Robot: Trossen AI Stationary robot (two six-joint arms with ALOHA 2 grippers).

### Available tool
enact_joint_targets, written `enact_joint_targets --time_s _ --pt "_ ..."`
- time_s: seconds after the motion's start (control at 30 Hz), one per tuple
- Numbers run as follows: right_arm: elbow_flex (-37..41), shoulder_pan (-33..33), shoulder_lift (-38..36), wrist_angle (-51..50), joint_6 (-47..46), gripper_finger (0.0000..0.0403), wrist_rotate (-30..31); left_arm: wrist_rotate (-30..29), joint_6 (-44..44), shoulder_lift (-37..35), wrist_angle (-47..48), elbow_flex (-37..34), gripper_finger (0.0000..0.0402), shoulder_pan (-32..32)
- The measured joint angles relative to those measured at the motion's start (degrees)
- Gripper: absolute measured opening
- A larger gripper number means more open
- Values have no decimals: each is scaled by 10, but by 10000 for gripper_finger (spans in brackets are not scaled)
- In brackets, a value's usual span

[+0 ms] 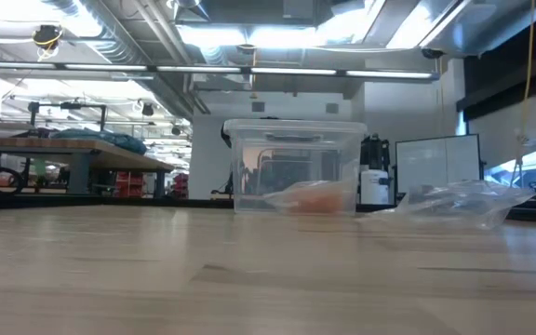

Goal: Roll bandage
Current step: Roll the red bandage

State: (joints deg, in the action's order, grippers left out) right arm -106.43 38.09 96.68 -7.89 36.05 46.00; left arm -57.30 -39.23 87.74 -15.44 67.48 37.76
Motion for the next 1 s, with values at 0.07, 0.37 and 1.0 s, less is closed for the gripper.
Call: enact_joint_targets --time_s 0.07,0.37,1.0 --pt "-21 -17 0 -34 -9 5 -1 0 -6 0 2 0 4 3" --pt "-53 -123 0 -159 -140 5 -60 14 -17 0 2 0 4 12" --pt "-53 -338 68 -469 -506 108 -346 15 46 0 34 0 4 -7"
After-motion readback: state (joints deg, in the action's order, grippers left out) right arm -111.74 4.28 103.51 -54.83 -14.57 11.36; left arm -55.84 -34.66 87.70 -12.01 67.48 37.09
